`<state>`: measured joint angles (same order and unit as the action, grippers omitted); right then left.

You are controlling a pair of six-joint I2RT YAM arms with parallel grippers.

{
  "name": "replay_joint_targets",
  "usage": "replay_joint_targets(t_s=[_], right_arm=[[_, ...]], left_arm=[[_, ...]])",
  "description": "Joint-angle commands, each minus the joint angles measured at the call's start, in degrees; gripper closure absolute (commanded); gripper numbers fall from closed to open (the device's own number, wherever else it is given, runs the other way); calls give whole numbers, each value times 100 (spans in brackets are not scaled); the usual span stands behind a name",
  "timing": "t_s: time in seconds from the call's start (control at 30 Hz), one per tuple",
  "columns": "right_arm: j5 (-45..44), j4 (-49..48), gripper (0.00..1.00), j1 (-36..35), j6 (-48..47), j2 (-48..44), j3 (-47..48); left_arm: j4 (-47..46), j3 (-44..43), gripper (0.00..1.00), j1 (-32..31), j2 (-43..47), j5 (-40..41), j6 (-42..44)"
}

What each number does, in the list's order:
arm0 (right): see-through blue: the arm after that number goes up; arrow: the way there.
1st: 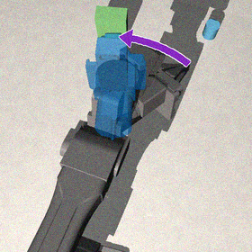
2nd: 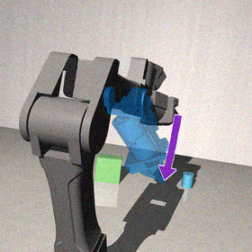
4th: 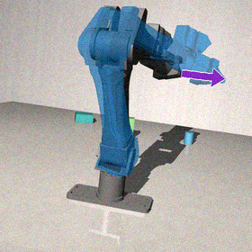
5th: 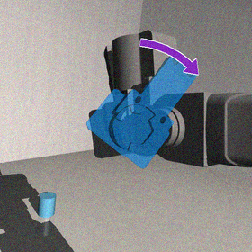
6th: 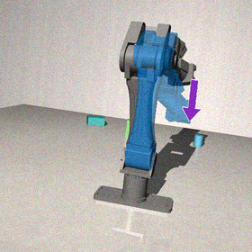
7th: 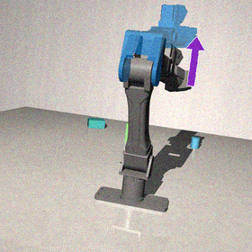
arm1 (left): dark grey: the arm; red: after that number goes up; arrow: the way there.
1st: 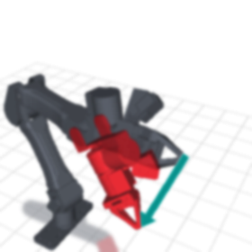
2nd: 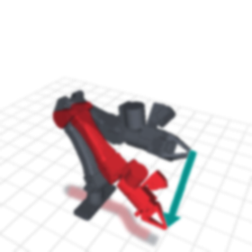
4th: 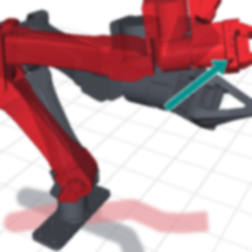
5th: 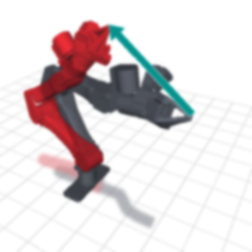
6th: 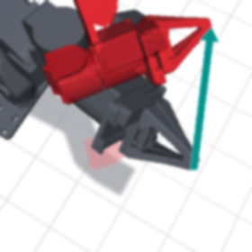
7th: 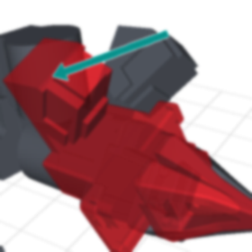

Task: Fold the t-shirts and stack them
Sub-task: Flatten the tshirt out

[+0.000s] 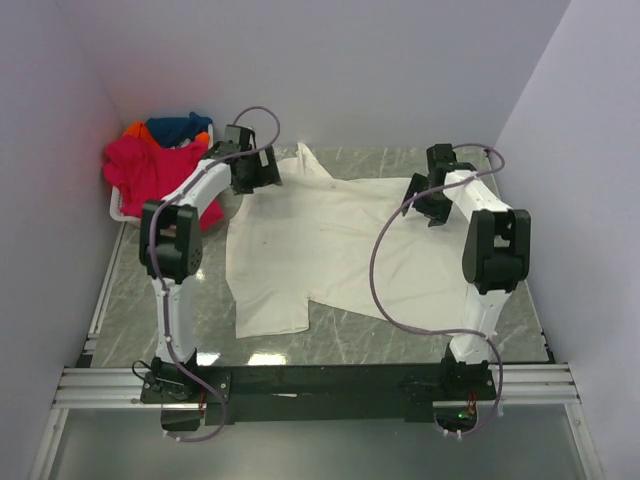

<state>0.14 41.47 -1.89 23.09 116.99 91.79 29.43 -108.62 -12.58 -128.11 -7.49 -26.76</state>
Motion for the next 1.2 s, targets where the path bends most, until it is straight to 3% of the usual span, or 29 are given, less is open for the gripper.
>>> replay_joint_targets(t_s=[0.0,0.3,0.5,0.73,1.17], right_arm=[[100,-113,18,-74,-15,-1036,-476],[135,-587,18,-610,257,-2241,-2454],[275,-904,18,-883,538,-2602,-3307],[584,-1203,19,-909,767,-2436,-3642],[258,-843,19,-909,811,-1645,-2957]], left_arm=[[-139,717,0,-16,1305,89,-136],[-596,3774,1,-52,3019,151,-400],[-877,4620,1,-60,3381,55,-496],[-1229,4736,1,-52,2846,-113,-611],[-887,3603,1,150,1483,98,-189]])
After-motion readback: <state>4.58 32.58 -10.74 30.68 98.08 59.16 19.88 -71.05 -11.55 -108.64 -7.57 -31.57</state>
